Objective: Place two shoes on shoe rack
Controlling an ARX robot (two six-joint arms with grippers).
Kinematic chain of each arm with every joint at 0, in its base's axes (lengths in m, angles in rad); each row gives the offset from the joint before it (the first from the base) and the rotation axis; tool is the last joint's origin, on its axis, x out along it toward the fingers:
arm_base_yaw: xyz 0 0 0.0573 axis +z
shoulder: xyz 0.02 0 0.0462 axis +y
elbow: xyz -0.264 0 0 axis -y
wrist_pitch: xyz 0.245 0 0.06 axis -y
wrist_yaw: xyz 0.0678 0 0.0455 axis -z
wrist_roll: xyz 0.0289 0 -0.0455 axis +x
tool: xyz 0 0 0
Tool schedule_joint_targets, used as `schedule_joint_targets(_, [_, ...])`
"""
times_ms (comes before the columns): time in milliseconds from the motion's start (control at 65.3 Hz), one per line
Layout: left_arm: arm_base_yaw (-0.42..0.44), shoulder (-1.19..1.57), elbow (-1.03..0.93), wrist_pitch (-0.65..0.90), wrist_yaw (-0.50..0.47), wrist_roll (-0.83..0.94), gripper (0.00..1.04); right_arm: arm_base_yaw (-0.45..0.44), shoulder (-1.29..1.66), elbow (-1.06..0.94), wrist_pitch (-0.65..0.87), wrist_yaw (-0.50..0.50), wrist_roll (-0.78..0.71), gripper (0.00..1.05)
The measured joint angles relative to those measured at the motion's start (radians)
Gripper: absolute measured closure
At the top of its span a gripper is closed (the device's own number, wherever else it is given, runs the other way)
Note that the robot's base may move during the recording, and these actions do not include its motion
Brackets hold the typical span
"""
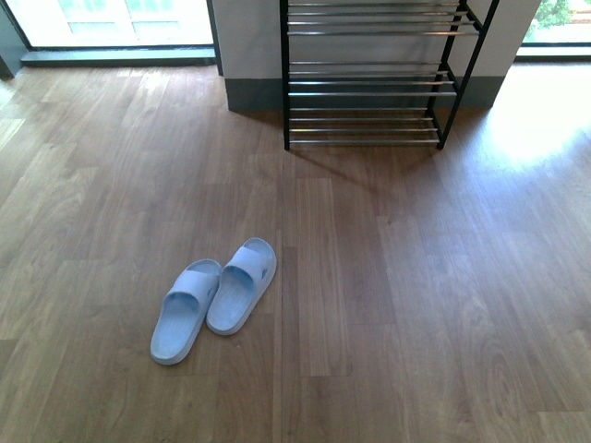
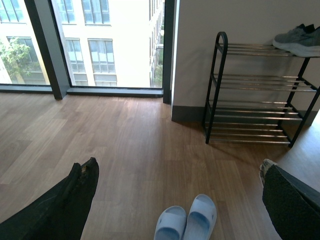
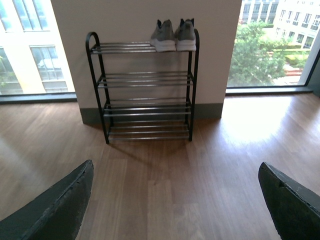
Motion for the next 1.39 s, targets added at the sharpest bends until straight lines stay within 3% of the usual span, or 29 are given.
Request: schedule_joint_targets(1394, [0.000, 0.000, 0.000, 0.000, 0.000, 0.000, 0.09, 0.000, 0.000, 0.000, 0.000, -0.001, 0.000, 0.09])
